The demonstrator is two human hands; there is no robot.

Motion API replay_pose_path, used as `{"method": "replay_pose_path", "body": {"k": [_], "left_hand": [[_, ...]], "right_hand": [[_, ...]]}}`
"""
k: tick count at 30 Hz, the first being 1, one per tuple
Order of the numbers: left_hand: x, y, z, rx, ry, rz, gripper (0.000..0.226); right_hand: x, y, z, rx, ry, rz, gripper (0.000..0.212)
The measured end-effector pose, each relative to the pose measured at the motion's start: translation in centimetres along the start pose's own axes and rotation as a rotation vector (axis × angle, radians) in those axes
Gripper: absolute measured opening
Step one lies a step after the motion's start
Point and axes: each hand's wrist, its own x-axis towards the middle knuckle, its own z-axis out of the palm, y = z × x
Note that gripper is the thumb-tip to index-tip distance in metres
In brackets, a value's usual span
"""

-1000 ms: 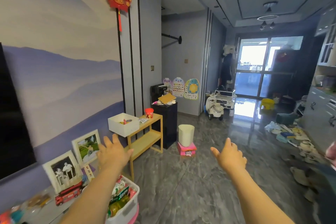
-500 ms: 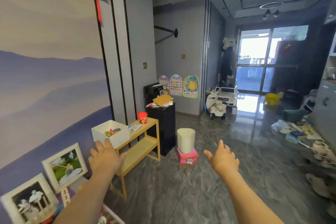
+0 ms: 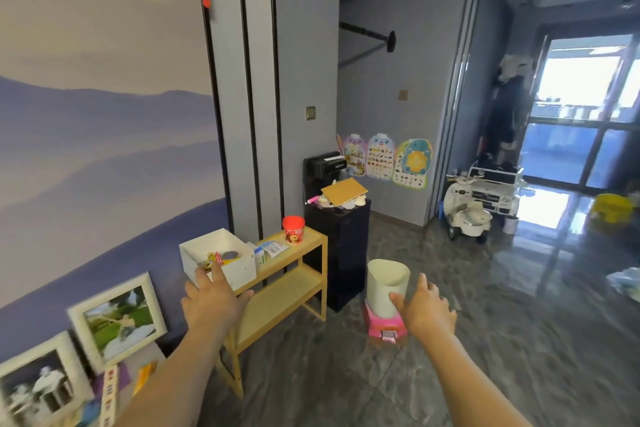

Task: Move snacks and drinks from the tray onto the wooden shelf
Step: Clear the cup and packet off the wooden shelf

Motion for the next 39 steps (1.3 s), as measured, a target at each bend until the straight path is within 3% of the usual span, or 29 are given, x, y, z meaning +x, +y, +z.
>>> {"method": "replay_pose_path", "body": {"k": [19, 31, 39], "left_hand": [[31.1, 9.3, 10.7, 0.125, -0.083, -0.099, 0.091], [47.9, 16.1, 23.1, 0.044, -0.115, -0.202, 0.094], [54.1, 17.1, 30.9, 0.057, -0.208, -0.293, 0.095]], "right_hand": [[33.1, -14.6, 11.1, 0.064, -0.07, -0.069, 0.08], [54.2, -20.6, 19.1, 0.044, -0.16, -0.186, 0.085], [64.8, -26.1, 26.9, -0.036, -0.309, -0.298, 0.083]]}}
